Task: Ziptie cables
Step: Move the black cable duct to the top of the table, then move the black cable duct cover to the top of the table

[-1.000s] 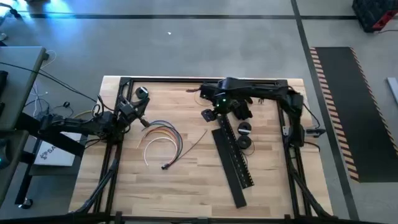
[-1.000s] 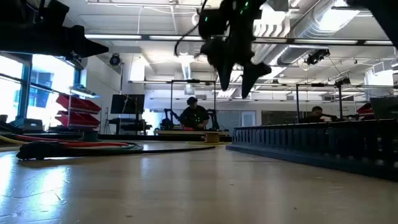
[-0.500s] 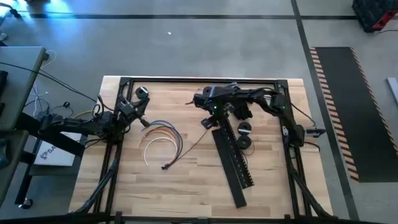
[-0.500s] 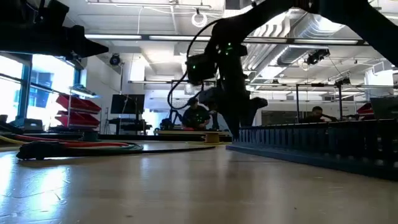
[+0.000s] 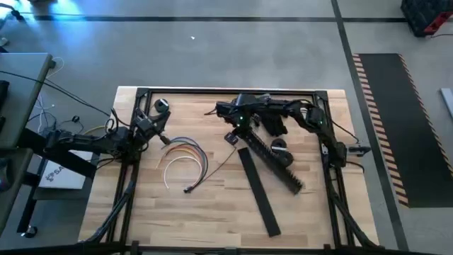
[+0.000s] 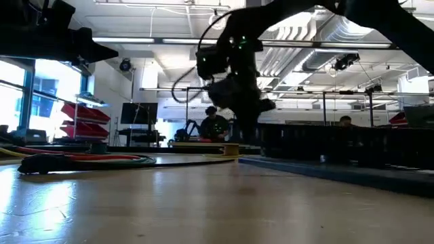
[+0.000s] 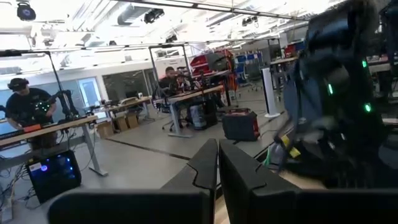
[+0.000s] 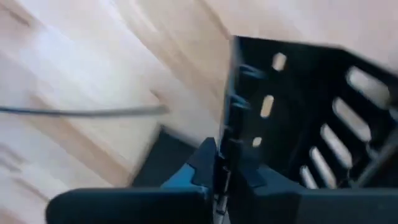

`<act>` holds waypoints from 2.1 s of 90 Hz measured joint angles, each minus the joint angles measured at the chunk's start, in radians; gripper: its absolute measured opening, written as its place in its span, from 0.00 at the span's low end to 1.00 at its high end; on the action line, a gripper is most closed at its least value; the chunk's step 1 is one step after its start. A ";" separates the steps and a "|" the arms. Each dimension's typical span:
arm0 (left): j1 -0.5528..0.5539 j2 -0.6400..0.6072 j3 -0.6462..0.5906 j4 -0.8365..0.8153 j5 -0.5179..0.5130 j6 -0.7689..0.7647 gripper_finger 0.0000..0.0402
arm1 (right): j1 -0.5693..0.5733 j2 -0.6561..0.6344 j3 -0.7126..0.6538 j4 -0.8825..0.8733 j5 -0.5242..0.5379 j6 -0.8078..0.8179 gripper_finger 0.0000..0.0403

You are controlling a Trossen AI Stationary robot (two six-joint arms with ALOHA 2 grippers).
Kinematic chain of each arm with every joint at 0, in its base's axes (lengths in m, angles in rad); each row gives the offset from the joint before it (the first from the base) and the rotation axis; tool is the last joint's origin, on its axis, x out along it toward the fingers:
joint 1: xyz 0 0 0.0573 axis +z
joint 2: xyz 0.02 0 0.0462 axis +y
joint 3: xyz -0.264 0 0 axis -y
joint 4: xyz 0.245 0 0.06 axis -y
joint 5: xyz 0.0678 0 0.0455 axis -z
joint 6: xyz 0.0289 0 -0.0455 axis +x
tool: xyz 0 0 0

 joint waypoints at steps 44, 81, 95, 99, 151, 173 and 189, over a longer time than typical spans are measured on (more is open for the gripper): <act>0.000 0.000 0.000 0.000 0.000 0.000 0.00 | 0.059 0.000 0.258 0.051 0.040 0.015 0.00; 0.000 0.000 0.000 0.000 0.000 0.000 0.00 | 0.103 0.009 0.251 0.344 0.188 -0.485 0.00; 0.000 0.000 0.000 0.000 0.000 0.000 0.00 | 0.103 0.082 0.248 0.423 0.212 -0.716 0.00; 0.000 0.000 0.000 0.000 0.000 0.000 0.00 | 0.105 0.107 0.248 0.442 0.222 -0.767 0.00; 0.000 0.000 0.000 0.001 0.000 0.000 0.00 | 0.127 0.229 0.247 0.695 0.226 -0.928 0.08; 0.000 0.000 0.000 0.001 0.000 0.000 0.00 | 0.126 0.227 0.255 0.704 0.310 -0.809 0.40; 0.000 0.000 0.000 0.001 0.000 0.000 0.00 | 0.130 0.175 0.369 0.492 0.409 -0.615 0.59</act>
